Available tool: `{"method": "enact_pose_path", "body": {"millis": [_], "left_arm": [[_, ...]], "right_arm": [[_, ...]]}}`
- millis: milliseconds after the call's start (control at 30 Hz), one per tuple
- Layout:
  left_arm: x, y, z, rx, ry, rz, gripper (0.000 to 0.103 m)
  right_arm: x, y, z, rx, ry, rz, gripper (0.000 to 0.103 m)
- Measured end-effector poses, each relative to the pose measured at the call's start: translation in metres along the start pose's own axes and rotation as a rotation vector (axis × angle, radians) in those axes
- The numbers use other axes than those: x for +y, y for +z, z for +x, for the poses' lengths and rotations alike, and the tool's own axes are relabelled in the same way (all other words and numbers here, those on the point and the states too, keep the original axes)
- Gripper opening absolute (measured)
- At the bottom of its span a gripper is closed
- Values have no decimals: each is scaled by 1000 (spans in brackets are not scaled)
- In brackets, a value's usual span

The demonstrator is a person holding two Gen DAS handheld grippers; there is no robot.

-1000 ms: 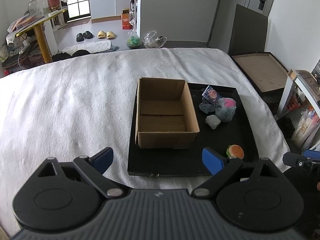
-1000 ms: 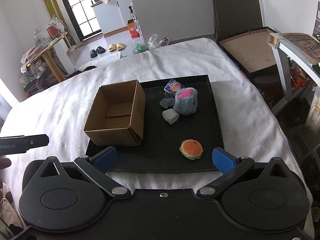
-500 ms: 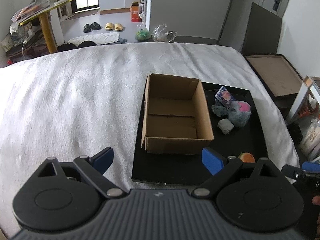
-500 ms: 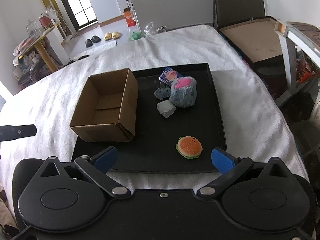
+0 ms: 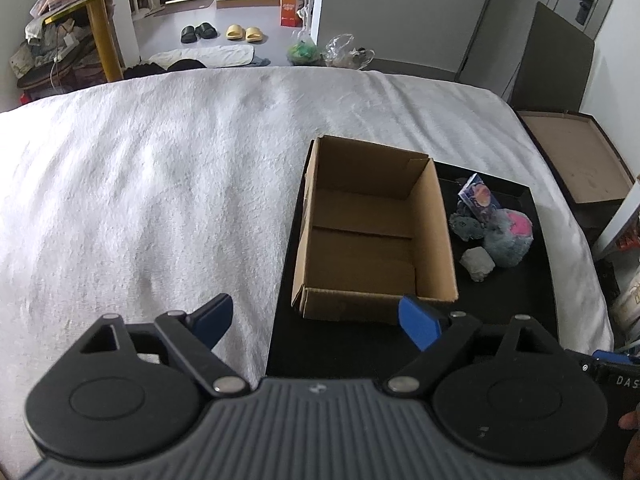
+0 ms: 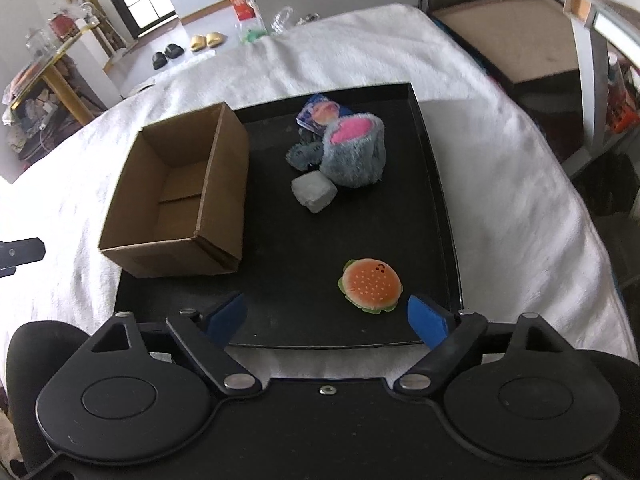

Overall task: Organize soft objects
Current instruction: 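Move the right gripper down to the plush hamburger and close on it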

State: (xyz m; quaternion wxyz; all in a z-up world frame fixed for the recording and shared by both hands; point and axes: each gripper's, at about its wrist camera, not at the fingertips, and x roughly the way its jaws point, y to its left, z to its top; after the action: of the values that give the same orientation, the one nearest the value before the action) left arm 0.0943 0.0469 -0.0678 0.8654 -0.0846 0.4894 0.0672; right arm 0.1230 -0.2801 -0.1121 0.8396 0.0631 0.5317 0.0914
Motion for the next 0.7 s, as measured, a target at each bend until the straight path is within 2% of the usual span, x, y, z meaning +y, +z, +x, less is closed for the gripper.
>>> {"method": "enact_pose_path", "body": {"millis": [133,367,700], "left_arm": [[1,5,13,9,4,-11,81],[4,12,39,38,9,-42,67],[12,18,74,80,12,-87,52]], "right_arm": [[-6,5,17,35,3,30,79],[-12,13,44,89,0,67,77],[-19,17,85,190,-19,118,72]]}}
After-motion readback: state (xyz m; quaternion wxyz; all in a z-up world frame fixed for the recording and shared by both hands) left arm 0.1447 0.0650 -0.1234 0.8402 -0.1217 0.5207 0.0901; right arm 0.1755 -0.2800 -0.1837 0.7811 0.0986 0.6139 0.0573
